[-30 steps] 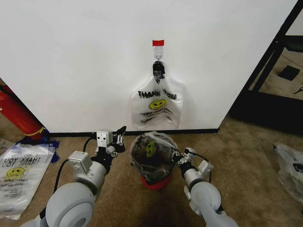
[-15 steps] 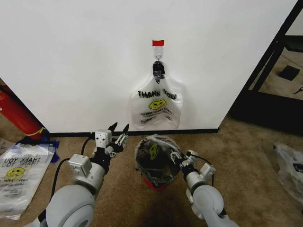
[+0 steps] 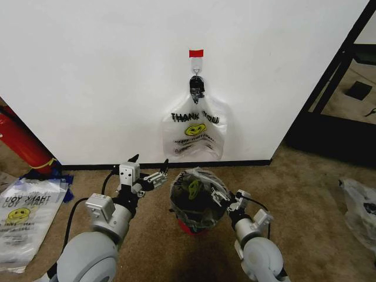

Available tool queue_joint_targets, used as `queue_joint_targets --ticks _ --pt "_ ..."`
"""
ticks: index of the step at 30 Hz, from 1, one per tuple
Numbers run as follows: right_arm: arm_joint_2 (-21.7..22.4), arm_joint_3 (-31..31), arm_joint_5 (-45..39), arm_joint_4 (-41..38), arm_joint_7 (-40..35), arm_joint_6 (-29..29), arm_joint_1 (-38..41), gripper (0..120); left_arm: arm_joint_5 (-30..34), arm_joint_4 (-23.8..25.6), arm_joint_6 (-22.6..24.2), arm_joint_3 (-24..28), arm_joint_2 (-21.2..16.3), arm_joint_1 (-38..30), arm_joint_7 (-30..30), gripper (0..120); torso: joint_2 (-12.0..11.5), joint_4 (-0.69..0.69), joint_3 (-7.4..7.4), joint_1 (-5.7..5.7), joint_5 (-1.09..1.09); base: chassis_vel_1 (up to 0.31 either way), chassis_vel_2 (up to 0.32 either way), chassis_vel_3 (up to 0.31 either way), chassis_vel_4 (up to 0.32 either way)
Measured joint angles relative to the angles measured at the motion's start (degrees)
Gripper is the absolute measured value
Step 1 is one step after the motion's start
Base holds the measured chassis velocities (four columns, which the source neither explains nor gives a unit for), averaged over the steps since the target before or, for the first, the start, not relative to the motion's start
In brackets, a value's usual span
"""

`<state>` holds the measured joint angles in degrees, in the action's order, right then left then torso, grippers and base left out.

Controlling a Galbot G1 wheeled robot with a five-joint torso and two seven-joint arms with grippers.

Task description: Pick up the garbage bag from the wall and place it over the trash bin.

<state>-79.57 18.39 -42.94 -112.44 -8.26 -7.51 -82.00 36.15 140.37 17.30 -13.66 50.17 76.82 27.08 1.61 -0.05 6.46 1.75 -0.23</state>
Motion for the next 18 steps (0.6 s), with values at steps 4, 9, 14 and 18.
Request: queue_joint_targets --ticks 4,9,14,18 --pt "-0.3 0.9 0.7 0.3 1.6 4.6 -0.6 100 -0.1 0.1 0.1 0.1 0.1 0.1 0.0 100 0.0 0.00 0.00 0.00 0.00 0.000 0.000 0.000 0.000" --pt "-1.1 2.2 0.2 1.0 2.9 10.4 -0.9 100 -0.4 0.4 0.1 0.0 0.1 0.4 0.0 100 0.0 0.00 0.00 0.00 0.00 0.000 0.000 0.000 0.000" --pt "-1.8 4.0 6.1 -1.3 1.6 11.9 -2.3 100 -1.4 0.7 -0.4 -1.0 0.1 1.0 -0.2 100 0.0 0.01 0.00 0.00 0.01 0.000 0.000 0.000 0.000" --pt "-1.7 5.9 14.8 -5.7 0.5 11.7 -5.6 100 -3.2 -0.9 -6.1 -2.8 0.2 2.3 -3.1 100 0.0 0.01 0.00 0.00 0.02 0.000 0.000 0.000 0.000"
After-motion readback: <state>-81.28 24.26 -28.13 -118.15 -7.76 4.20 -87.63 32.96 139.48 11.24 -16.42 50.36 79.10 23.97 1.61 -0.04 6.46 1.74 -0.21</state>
